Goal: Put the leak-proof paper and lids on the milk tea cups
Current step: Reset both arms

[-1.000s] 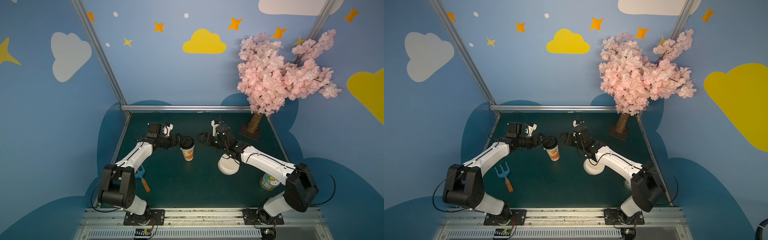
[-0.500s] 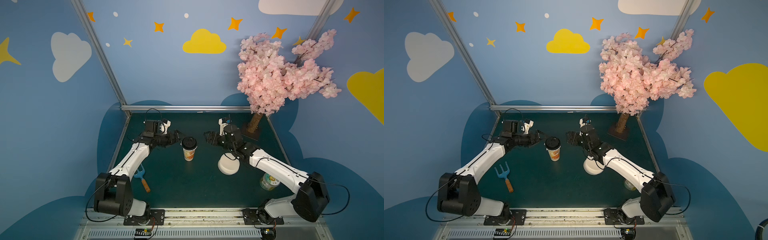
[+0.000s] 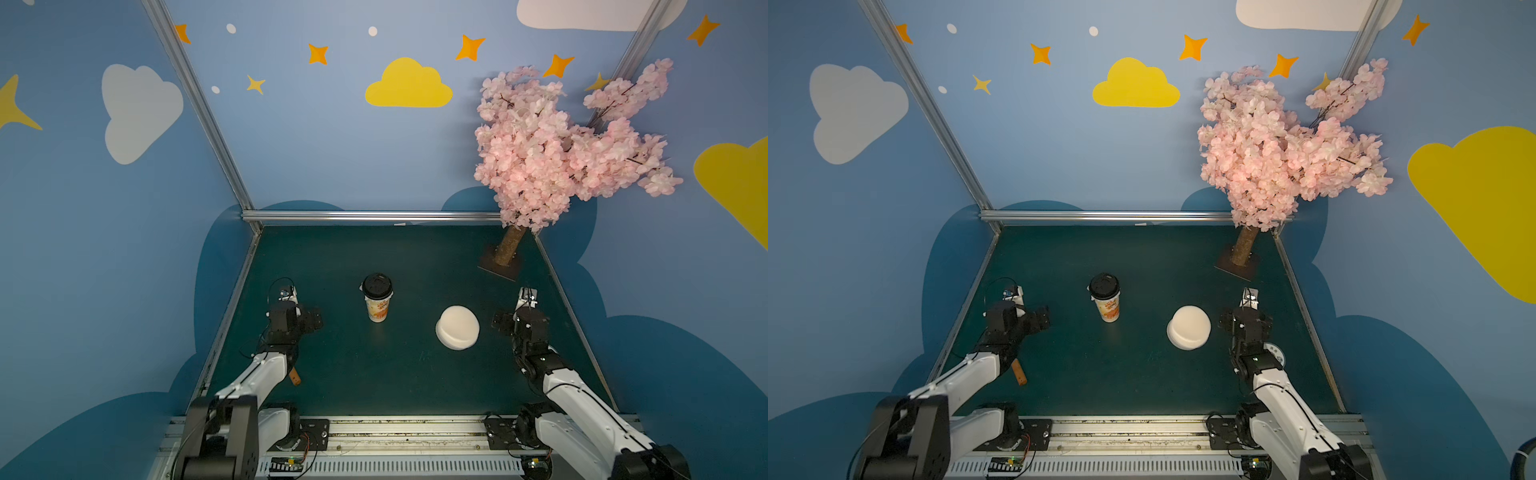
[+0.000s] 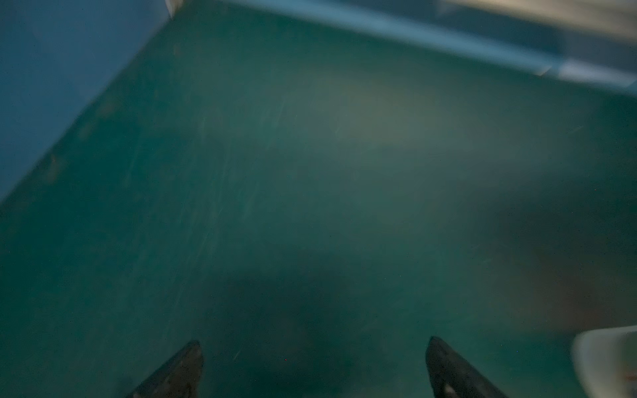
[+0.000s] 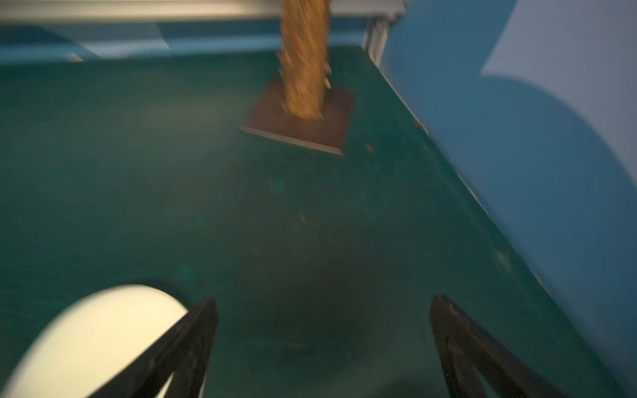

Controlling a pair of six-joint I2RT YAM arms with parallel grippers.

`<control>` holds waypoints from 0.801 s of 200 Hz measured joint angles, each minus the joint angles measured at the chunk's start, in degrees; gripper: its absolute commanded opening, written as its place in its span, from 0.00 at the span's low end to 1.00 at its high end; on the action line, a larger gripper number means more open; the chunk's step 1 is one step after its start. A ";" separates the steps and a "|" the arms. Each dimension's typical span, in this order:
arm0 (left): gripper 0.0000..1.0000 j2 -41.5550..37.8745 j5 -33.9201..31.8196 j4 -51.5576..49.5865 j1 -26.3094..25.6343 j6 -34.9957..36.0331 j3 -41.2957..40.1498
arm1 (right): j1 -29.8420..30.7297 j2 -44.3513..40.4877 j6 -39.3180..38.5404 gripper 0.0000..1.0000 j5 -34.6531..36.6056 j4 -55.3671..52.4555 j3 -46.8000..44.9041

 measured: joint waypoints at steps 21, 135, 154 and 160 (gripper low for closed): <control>1.00 6.14 1.92 2.23 1.97 1.46 3.43 | -5.42 6.75 -0.94 0.97 -3.96 3.41 1.38; 1.00 19.21 13.46 32.30 2.32 5.20 1.84 | -7.74 28.89 -9.68 0.97 -24.79 25.44 8.44; 1.00 19.21 13.05 32.54 1.88 5.62 1.95 | -7.43 36.70 -9.18 0.97 -25.33 32.44 6.86; 1.00 19.21 12.85 32.52 1.81 5.75 1.95 | -7.52 37.57 -9.11 0.97 -25.31 32.35 6.86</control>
